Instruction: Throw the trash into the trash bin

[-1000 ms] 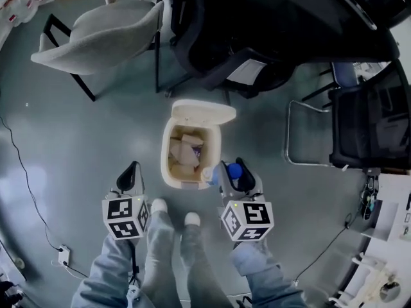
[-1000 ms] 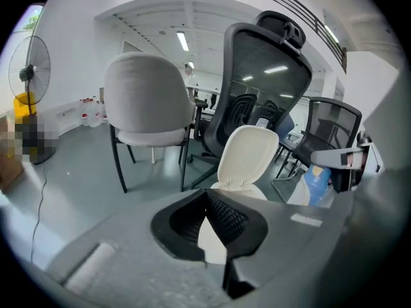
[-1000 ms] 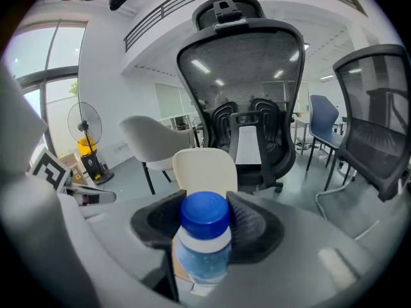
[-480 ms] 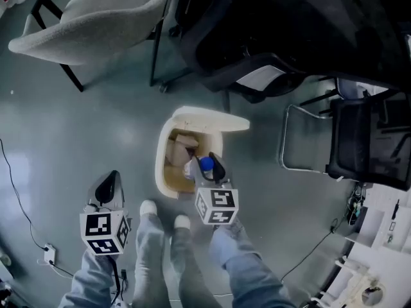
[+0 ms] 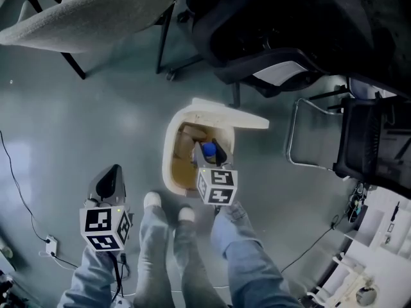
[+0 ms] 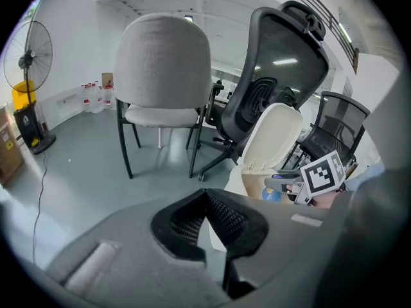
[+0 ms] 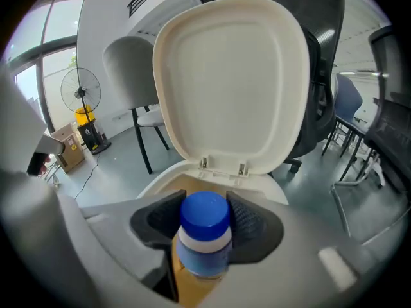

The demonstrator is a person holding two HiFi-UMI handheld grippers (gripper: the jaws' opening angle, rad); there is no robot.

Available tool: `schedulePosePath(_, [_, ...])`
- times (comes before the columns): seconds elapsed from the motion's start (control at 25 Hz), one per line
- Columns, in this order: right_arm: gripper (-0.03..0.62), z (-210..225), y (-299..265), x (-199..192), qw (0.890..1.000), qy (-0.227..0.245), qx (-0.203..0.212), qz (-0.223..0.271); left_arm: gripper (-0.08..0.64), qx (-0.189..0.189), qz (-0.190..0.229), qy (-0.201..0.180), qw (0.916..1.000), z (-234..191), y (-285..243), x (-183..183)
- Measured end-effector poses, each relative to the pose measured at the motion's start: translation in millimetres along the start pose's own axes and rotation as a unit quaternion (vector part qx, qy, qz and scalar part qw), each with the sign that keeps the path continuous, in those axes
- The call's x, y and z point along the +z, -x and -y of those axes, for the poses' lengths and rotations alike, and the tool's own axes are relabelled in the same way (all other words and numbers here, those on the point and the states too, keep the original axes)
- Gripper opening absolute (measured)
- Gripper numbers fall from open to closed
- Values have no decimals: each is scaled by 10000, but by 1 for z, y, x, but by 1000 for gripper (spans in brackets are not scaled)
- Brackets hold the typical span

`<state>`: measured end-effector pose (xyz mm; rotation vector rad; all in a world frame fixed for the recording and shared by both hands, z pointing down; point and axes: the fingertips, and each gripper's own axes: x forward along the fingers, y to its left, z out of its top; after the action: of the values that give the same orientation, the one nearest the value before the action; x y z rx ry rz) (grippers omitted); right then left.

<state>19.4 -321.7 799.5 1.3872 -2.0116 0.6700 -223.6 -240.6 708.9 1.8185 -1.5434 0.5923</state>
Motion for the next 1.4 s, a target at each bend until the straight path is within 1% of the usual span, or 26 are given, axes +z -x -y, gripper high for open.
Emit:
schedulePosePath(0.04, [200, -1, -1, -2, 10000, -11, 28, -35, 6, -2, -2, -2, 10000, -1, -1, 0])
schedulePosePath(0.12, [233, -3, -3, -3, 10000, -5, 59, -80, 6, 2, -7, 3, 10000, -2, -2, 1])
schedulePosePath(0.16, [236, -3, -3, -3, 9999, 20, 58, -90, 6, 6, -13, 6, 10000, -3, -2, 1])
schedulePosePath(0.32, [238, -5, -1, -2, 9999, 64, 73, -99, 6, 1, -43, -7, 10000, -1, -2, -1])
schedulePosePath(0.52, [238, 1, 7, 1, 10000, -34, 46, -24, 6, -48, -70, -52, 10000, 6, -2, -4])
schedulePosePath(0.76, [238, 1, 21, 8, 9999, -55, 81, 110, 6, -66, 6, -72, 10000, 14, 1, -1])
schedulePosePath(1.04, [236, 2, 51, 17, 9993, -115, 233, 257, 6, -88, 109, -72, 9999, 34, 12, -2])
schedulePosePath(1.2, [218, 2, 74, 22, 9989, -202, 312, 279, 6, -108, 228, -58, 9997, 53, 23, 1])
schedulePosePath(1.28, [190, 2, 89, 25, 9988, -235, 310, 285, 6, -111, 283, -56, 9995, 64, 32, 3])
schedulePosePath(1.36, [171, 6, 108, 28, 9986, -398, 237, 258, 6, -107, 321, -81, 9994, 76, 43, 7])
schedulePosePath(1.4, [136, 8, 120, 29, 9982, -514, 191, 235, 6, -102, 342, -93, 9993, 82, 49, 10])
